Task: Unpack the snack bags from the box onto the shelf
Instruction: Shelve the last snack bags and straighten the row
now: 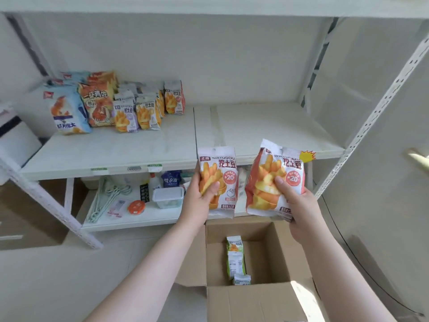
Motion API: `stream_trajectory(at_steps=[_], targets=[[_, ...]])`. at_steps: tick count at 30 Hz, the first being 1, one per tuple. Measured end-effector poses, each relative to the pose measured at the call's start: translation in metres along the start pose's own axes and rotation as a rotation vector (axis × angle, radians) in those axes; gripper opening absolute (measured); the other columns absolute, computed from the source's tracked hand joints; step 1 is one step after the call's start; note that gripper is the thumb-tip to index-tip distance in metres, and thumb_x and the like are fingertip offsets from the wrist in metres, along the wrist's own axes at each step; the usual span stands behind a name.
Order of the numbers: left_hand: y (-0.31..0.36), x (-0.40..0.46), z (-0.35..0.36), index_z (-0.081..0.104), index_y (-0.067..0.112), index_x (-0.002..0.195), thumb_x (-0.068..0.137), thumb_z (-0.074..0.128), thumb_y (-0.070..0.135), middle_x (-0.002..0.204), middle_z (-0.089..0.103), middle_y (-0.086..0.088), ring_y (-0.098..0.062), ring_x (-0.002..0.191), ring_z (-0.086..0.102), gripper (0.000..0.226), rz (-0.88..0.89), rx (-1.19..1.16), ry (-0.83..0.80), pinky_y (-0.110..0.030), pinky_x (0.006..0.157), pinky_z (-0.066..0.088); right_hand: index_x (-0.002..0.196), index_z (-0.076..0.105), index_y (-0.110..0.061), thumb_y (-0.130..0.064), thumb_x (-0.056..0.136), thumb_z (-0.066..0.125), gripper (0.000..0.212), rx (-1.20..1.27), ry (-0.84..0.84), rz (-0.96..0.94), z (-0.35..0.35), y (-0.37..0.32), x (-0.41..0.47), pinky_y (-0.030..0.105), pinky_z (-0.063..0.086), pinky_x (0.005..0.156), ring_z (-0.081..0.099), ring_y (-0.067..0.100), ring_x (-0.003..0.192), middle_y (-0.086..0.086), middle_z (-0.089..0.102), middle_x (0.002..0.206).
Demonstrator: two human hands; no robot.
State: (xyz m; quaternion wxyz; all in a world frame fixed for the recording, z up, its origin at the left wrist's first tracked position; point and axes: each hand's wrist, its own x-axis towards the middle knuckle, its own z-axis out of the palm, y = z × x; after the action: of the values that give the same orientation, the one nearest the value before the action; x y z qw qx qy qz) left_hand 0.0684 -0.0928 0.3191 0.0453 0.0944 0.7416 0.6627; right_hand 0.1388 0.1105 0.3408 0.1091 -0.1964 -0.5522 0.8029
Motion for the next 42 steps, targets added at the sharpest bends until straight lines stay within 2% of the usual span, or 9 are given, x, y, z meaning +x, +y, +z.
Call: stream_trajectory(at_steps=[3, 8, 14, 17, 22, 27, 31, 39, 42], targets=[[0.011, 0.004, -0.012, 0.038, 0.03, 0.142, 0.095, 0.054, 0.033, 0.129, 0.053, 0.023, 0.005, 0.117, 0.049, 0.049, 0.032, -0.024, 0.005, -0.011, 0.091, 0.038, 0.104, 0.069, -0.013, -0.026, 0.074, 0.074, 0.033, 0.008, -0.083, 0.03, 0.021, 0.001, -0.003, 0.038, 0.058, 0.083, 0.074, 0.025, 0.09, 0.008, 0.076, 0.1], [0.019, 0.01, -0.046, 0.036, 0.041, 0.138, 0.099, 0.045, 0.031, 0.123, 0.051, 0.032, 0.024, 0.106, 0.047, 0.042, 0.017, -0.116, 0.009, 0.003, 0.081, 0.037, 0.112, 0.065, -0.012, -0.029, 0.07, 0.074, 0.046, 0.044, -0.113, 0.063, 0.064, 0.011, 0.0, 0.033, 0.06, 0.076, 0.074, 0.023, 0.09, 0.007, 0.076, 0.103], [0.011, 0.023, -0.119, 0.036, 0.033, 0.146, 0.096, 0.055, 0.012, 0.136, 0.054, 0.016, 0.003, 0.124, 0.05, 0.057, 0.028, -0.105, 0.101, -0.025, 0.105, 0.038, 0.109, 0.067, -0.011, -0.028, 0.071, 0.075, 0.042, 0.095, -0.246, 0.095, 0.136, 0.036, -0.001, 0.037, 0.062, 0.077, 0.074, 0.022, 0.086, 0.009, 0.076, 0.103], [0.004, 0.031, -0.151, 0.035, 0.038, 0.145, 0.098, 0.051, 0.034, 0.142, 0.049, 0.018, -0.001, 0.131, 0.044, 0.051, -0.05, -0.229, -0.052, -0.035, 0.113, 0.032, 0.121, 0.063, -0.015, -0.04, 0.058, 0.089, 0.072, 0.109, -0.277, 0.133, 0.173, 0.05, 0.001, 0.046, 0.06, 0.081, 0.072, 0.027, 0.099, 0.01, 0.072, 0.115], [0.003, 0.039, -0.187, 0.032, 0.052, 0.142, 0.093, 0.029, 0.066, 0.143, 0.047, 0.017, -0.005, 0.133, 0.044, 0.051, -0.133, -0.276, -0.298, -0.043, 0.116, 0.028, 0.125, 0.061, -0.015, -0.039, 0.054, 0.092, 0.081, 0.083, -0.342, 0.2, 0.209, 0.062, 0.004, 0.045, 0.06, 0.074, 0.072, 0.028, 0.099, 0.01, 0.072, 0.116], [0.004, 0.037, -0.201, 0.014, 0.051, 0.147, 0.075, 0.043, 0.081, 0.154, 0.032, 0.013, -0.011, 0.141, 0.032, 0.083, -0.045, -0.259, -0.455, -0.046, 0.116, 0.027, 0.141, 0.048, -0.02, -0.057, 0.044, 0.092, 0.112, -0.002, -0.323, 0.226, 0.23, 0.069, 0.005, 0.041, 0.059, 0.076, 0.069, 0.029, 0.106, 0.009, 0.067, 0.127], [0.001, 0.032, -0.21, -0.003, 0.049, 0.148, 0.054, 0.056, 0.087, 0.154, 0.027, 0.015, 0.002, 0.137, 0.032, 0.117, -0.058, -0.281, -0.546, -0.013, 0.1, 0.039, 0.14, 0.05, -0.018, -0.065, 0.036, 0.09, 0.121, -0.056, -0.341, 0.275, 0.236, 0.078, 0.001, 0.046, 0.054, 0.088, 0.068, 0.03, 0.107, 0.009, 0.067, 0.127], [0.016, 0.07, -0.238, 0.033, 0.022, 0.132, 0.035, 0.068, 0.086, 0.129, 0.056, -0.009, -0.017, 0.108, 0.063, 0.121, -0.162, -0.234, -0.519, -0.035, 0.095, 0.051, 0.144, 0.043, -0.018, -0.056, 0.044, 0.092, 0.118, -0.05, -0.302, 0.211, 0.248, 0.089, -0.005, 0.037, 0.058, 0.081, 0.066, 0.028, 0.113, 0.009, 0.064, 0.131], [0.03, 0.088, -0.244, 0.032, 0.033, 0.123, 0.04, 0.069, 0.083, 0.141, 0.042, -0.012, -0.014, 0.088, 0.064, 0.104, -0.16, -0.236, -0.494, -0.031, 0.064, 0.056, 0.145, 0.039, -0.019, -0.055, 0.045, 0.093, 0.119, -0.088, -0.282, 0.158, 0.254, 0.093, -0.001, 0.036, 0.057, 0.084, 0.065, 0.027, 0.115, 0.008, 0.064, 0.132]])
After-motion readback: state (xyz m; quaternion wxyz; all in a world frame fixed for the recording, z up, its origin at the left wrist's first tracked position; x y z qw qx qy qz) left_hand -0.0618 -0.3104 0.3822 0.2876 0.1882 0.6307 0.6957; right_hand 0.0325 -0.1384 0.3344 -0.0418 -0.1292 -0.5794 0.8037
